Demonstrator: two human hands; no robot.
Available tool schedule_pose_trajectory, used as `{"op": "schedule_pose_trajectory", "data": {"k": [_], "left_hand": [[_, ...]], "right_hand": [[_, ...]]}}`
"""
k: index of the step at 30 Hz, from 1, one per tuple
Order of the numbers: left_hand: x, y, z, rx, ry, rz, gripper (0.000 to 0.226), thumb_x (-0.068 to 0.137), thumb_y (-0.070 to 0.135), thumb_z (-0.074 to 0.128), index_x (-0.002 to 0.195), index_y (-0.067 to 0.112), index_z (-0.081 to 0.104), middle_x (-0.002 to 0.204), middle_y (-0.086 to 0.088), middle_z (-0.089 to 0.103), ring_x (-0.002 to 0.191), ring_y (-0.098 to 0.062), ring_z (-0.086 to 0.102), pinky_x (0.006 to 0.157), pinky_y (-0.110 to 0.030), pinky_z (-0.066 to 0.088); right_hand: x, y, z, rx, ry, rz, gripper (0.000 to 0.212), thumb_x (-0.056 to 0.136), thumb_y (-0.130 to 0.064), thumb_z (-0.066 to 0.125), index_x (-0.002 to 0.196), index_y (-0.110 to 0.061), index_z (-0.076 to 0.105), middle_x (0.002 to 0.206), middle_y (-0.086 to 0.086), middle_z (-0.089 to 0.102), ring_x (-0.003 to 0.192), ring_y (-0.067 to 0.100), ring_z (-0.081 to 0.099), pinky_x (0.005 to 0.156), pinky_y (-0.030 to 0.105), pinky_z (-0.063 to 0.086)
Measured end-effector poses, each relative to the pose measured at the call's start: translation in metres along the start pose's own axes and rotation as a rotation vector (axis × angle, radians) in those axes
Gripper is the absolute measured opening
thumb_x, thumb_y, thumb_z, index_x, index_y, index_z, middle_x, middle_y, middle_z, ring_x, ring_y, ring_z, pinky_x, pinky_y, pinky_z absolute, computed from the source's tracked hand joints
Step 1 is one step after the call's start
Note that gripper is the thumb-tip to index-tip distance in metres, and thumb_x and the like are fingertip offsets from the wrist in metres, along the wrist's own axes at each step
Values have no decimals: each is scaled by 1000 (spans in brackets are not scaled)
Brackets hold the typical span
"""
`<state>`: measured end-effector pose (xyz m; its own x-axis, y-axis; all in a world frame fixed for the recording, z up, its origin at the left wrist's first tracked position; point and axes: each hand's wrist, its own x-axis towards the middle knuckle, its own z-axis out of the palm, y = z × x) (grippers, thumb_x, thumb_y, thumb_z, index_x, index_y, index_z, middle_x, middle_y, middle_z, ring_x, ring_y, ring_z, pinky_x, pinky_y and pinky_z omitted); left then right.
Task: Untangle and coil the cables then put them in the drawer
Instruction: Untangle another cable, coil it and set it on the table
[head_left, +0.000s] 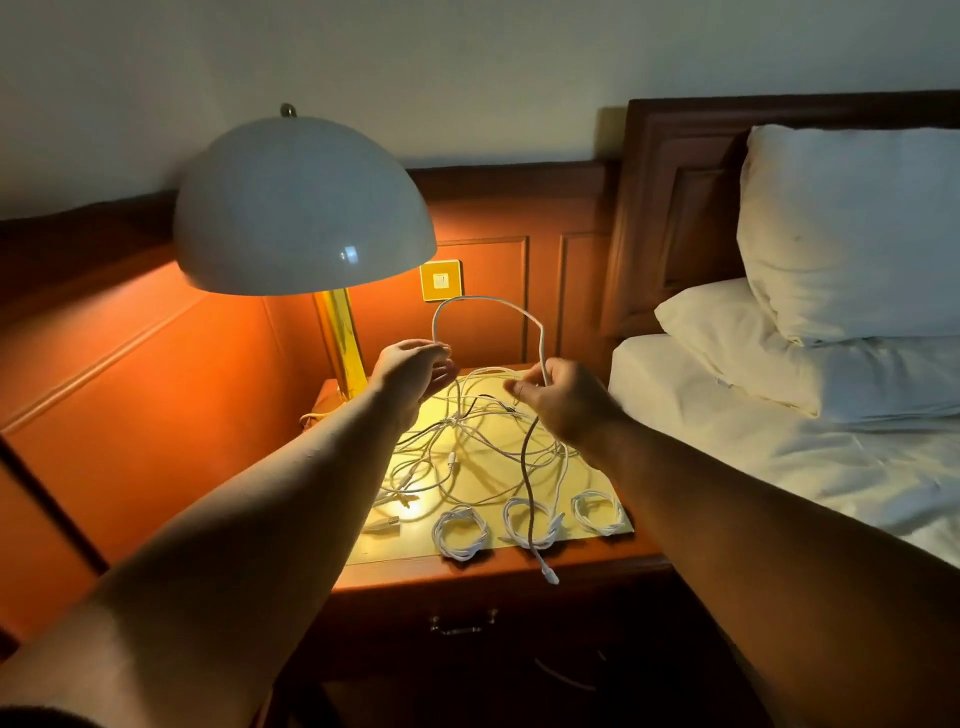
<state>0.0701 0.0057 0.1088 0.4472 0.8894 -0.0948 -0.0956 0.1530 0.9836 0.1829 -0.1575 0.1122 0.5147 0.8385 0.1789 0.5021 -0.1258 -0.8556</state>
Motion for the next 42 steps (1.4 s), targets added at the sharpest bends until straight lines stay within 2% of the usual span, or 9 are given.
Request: {"op": "schedule_pose_trajectory", "data": {"k": [5, 8, 17, 20, 26, 29, 31, 37, 42], "left_hand": [[-17, 14, 7, 206, -88, 204, 9, 94, 17, 65, 100, 15, 71, 91, -5, 75, 79, -19, 73, 68, -30, 55], [-26, 18, 11, 338, -161, 282, 9, 94, 17, 64, 99, 18, 71, 90, 2, 75, 77, -12, 71, 69, -30, 45], [-29, 22, 1, 234, -179, 268, 11, 95, 22, 63, 100, 16, 70, 92, 1, 76, 79, -11, 73, 72, -31, 45], [-30, 22, -6, 231, -189, 313, 14, 97, 21, 59, 106, 16, 69, 98, -1, 76, 86, -15, 72, 74, -32, 49], [-37, -29, -26, 495, -260, 279, 19, 91, 3, 64, 105, 15, 65, 100, -7, 72, 88, -18, 68, 70, -22, 52], [-45, -54, -31, 708, -374, 258, 17, 90, 13, 69, 103, 23, 65, 102, 1, 69, 97, -14, 66, 78, -21, 51], [-51, -58, -33, 804, -290, 355, 4, 93, 19, 66, 91, 23, 67, 89, 6, 69, 88, -11, 66, 74, -21, 51], [-85, -23, -37, 849, -280, 444, 9, 95, 16, 62, 91, 11, 69, 74, 0, 67, 60, -11, 61, 59, -22, 52], [-127, 19, -42, 946, -391, 563, 14, 95, 13, 62, 99, 5, 72, 69, 4, 68, 51, 0, 60, 53, -16, 51]], "right_hand": [[8, 10, 22, 9, -74, 105, 33, 92, -29, 67, 118, -10, 63, 114, 6, 64, 107, 20, 59, 88, 33, 50], [15, 13, 39, 61, -71, 144, 44, 92, -29, 67, 128, -7, 59, 124, 10, 62, 110, 20, 58, 79, 25, 46], [28, 14, 58, 248, -84, 162, 23, 97, -28, 60, 113, -12, 63, 102, 2, 65, 92, 13, 57, 72, 26, 45], [28, 11, 50, 321, -3, 197, 19, 101, -29, 54, 108, -15, 63, 84, -1, 60, 68, 9, 50, 56, 22, 39], [22, -3, 32, 458, 126, 338, 27, 103, -36, 48, 91, -19, 64, 80, 0, 66, 64, 13, 48, 53, 27, 37], [16, -5, 23, 537, 124, 348, 29, 103, -35, 48, 89, -16, 65, 79, 1, 67, 67, 15, 50, 60, 31, 38], [11, -8, 14, 560, 113, 315, 29, 102, -33, 50, 88, -15, 66, 76, 1, 64, 63, 13, 47, 59, 30, 36], [-19, -25, -30, 63, -113, 134, 32, 99, -39, 55, 101, -10, 68, 71, 2, 58, 45, 7, 36, 40, 22, 30], [-51, -33, -50, -287, -466, 64, 26, 94, -38, 62, 99, -13, 69, 77, 1, 62, 60, 10, 51, 51, 23, 39]]}}
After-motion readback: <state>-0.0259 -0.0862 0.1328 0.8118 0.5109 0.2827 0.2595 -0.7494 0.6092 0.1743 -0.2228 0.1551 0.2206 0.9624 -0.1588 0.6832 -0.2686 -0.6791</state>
